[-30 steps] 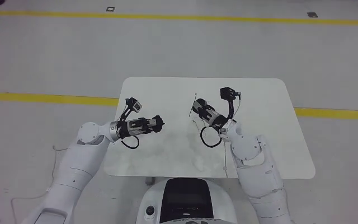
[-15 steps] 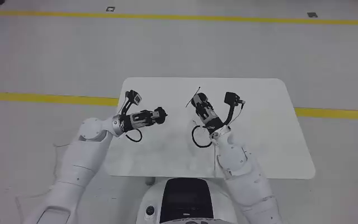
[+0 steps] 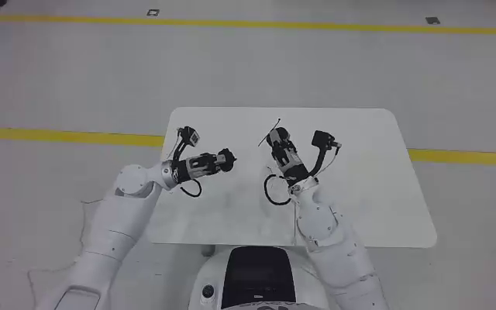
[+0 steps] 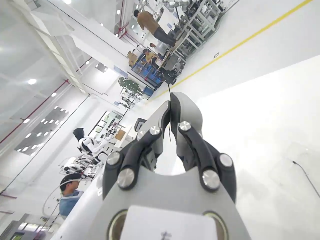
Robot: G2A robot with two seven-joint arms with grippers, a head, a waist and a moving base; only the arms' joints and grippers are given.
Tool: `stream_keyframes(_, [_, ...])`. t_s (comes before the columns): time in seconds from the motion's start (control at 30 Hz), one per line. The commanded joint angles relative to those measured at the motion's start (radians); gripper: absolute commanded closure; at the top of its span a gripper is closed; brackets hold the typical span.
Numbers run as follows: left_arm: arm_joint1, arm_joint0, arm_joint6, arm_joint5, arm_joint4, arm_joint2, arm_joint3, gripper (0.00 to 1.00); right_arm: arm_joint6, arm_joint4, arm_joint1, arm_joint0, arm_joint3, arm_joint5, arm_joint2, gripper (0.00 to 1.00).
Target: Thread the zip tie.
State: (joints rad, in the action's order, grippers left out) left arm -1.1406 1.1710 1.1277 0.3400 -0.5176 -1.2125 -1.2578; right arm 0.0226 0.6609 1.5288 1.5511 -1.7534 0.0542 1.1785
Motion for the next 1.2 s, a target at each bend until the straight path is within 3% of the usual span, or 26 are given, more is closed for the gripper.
stream_keyframes(0.0, [-0.006,-0.002,0.000,0.000,-0.006,0.007,0.006,1.00,0.062,0.024,0.002,0.001,0.014,0.001,-0.019,1.00])
stream_keyframes(0.33, [-0.045,-0.042,0.032,0.000,-0.066,0.043,0.097,1.00,0.161,0.103,0.010,-0.008,0.054,-0.061,-0.083,1.00])
stream_keyframes(0.7, [-0.094,-0.086,0.071,0.000,-0.077,0.014,0.184,1.00,0.209,0.138,0.015,-0.015,0.045,-0.127,-0.109,1.00])
stream_keyframes(0.97, [-0.094,-0.086,0.071,0.000,-0.077,0.014,0.184,1.00,0.211,0.137,0.016,-0.017,0.044,-0.126,-0.110,1.00])
stream_keyframes(1.17, [-0.095,-0.079,0.031,-0.012,-0.061,0.048,0.160,1.00,0.213,0.164,0.015,-0.013,0.046,-0.138,-0.119,1.00])
